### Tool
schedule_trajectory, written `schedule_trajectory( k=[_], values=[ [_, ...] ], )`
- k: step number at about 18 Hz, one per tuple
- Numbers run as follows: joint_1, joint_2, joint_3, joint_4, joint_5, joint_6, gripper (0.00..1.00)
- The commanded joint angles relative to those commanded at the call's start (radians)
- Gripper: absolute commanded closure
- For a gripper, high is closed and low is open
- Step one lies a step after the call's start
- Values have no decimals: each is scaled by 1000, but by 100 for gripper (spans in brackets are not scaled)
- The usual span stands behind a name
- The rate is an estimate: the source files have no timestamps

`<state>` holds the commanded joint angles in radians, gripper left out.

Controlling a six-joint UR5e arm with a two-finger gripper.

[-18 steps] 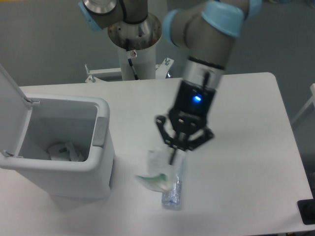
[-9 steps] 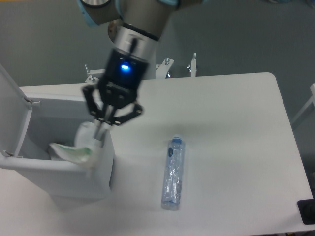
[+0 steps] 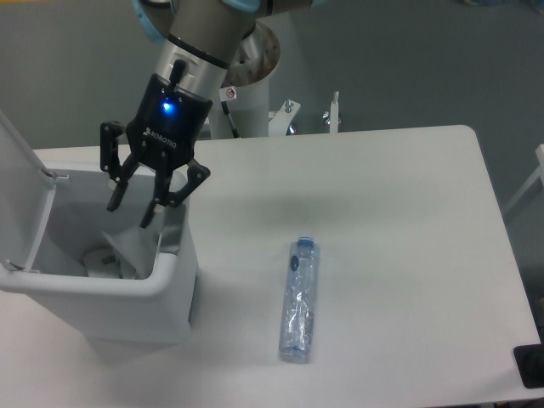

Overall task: Place the trash in the trash can
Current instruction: 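Move the open gripper back over the clear plastic bottle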

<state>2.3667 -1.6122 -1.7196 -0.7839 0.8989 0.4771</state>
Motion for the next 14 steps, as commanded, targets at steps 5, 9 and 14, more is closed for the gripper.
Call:
schedule_trajectory(
  k=[5,9,14],
  values=[
    [112,-61,67,-2,-3,-5,0],
    [193,-161,123,0,0,3,0],
    [229,-248,133,0,5,81,0]
  ],
)
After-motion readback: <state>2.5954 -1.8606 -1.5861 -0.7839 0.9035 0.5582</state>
